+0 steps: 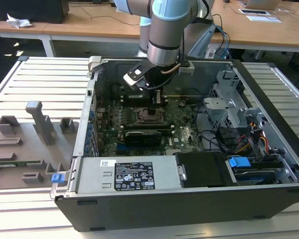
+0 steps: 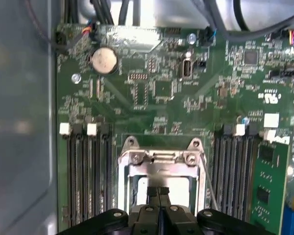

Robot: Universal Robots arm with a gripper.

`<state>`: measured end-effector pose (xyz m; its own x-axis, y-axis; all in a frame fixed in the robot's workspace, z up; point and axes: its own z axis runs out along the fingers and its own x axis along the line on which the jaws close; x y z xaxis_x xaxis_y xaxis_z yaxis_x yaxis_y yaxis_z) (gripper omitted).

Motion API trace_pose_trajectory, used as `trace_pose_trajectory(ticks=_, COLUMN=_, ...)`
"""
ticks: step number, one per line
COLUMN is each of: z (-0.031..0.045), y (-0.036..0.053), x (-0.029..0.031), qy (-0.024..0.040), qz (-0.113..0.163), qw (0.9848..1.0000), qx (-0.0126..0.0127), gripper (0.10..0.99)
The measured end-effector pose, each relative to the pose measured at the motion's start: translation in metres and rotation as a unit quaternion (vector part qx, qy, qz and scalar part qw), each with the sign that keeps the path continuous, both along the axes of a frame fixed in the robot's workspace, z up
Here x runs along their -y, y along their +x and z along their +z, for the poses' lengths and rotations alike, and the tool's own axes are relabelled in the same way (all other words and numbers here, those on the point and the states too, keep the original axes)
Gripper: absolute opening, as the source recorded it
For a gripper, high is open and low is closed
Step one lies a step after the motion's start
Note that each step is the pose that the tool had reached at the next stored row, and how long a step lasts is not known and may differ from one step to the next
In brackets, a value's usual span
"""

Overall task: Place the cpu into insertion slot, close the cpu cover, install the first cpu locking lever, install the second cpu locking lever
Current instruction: 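Close the cpu cover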

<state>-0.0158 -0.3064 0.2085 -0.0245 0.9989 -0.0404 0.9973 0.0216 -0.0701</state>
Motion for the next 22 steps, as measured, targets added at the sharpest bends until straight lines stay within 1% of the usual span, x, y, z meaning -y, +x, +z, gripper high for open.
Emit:
trace_pose_trajectory(ticks=2, z=-0.0001, y=0.0057, x=0.0023, qy=0.0, qz=0.0, qw=1.0, qx=-0.0035, gripper=0.106)
trace_pose_trajectory(ticks=4, z=-0.0001, y=0.0118, x=0.0068, qy=0.0, qz=0.0, qw=1.0, qx=-0.0071, gripper=0.106)
trace_pose_trajectory(ticks=6, z=-0.0001, y=0.0147, x=0.0102, qy=0.0, qz=0.0, qw=1.0, qx=-0.0085, gripper=0.106)
trace_pose_trajectory(ticks=8, z=-0.0001, y=0.016, x=0.0107, qy=0.0001, qz=0.0, qw=1.0, qx=-0.0087, gripper=0.106)
trace_pose_trajectory(ticks=11, z=0.0032, y=0.0165, x=0.0108, qy=-0.0001, qz=0.0, qw=1.0, qx=-0.0088, gripper=0.106)
trace_pose_trajectory(ticks=15, z=0.0126, y=0.0166, x=0.0107, qy=0.0, qz=0.0, qw=1.0, qx=-0.0088, gripper=0.106)
trace_pose_trajectory(ticks=19, z=0.0173, y=0.0166, x=0.0107, qy=0.0, qz=0.0, qw=1.0, qx=-0.0088, gripper=0.106)
trace_pose_trajectory(ticks=22, z=0.0222, y=0.0166, x=0.0107, qy=0.0, qz=0.0, qw=1.0, qx=-0.0088, gripper=0.106)
